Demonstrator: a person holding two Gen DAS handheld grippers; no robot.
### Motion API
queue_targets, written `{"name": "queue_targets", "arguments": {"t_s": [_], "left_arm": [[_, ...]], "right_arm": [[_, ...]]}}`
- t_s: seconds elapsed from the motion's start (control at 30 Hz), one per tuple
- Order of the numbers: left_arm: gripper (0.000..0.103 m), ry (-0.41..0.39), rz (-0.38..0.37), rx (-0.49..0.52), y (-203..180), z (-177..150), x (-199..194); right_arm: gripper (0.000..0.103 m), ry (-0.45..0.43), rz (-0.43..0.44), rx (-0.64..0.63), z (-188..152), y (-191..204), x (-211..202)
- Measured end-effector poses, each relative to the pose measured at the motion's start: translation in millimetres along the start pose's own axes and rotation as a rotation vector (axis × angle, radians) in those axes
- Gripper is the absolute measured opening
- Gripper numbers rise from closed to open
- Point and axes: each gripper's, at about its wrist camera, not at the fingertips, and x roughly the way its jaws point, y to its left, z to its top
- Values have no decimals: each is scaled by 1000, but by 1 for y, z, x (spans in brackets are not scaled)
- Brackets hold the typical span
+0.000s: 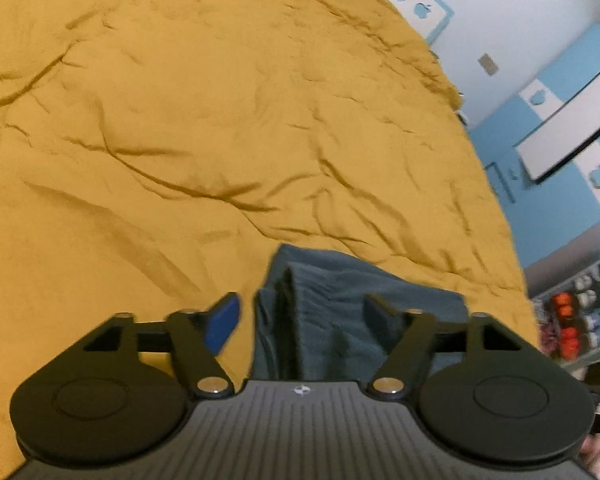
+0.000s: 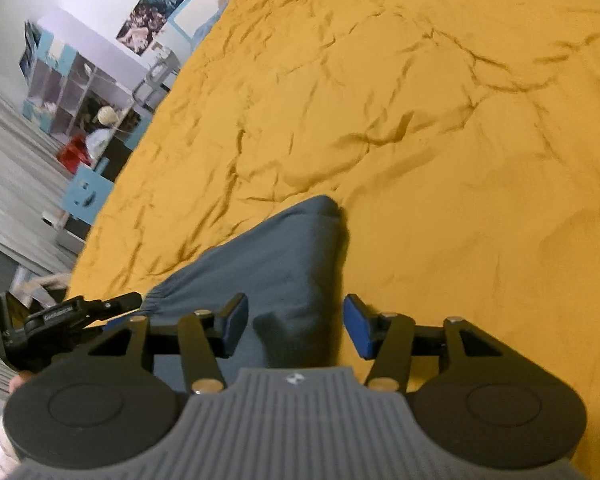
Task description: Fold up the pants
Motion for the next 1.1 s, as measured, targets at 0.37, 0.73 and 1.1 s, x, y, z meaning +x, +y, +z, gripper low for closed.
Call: {"name": "queue_targets", "arguments": {"t_s": [0.37, 0.73, 1.1], "left_arm": [[89, 134, -67, -150, 26, -22, 40], [90, 182, -107, -49, 27, -23, 60], [54, 176, -156, -26, 26, -27, 55]], "right_arm": [[55, 64, 165, 214, -21, -30, 7], [38, 149, 186, 247, -18, -28, 49], [26, 167, 144, 242, -18, -23, 56]]}}
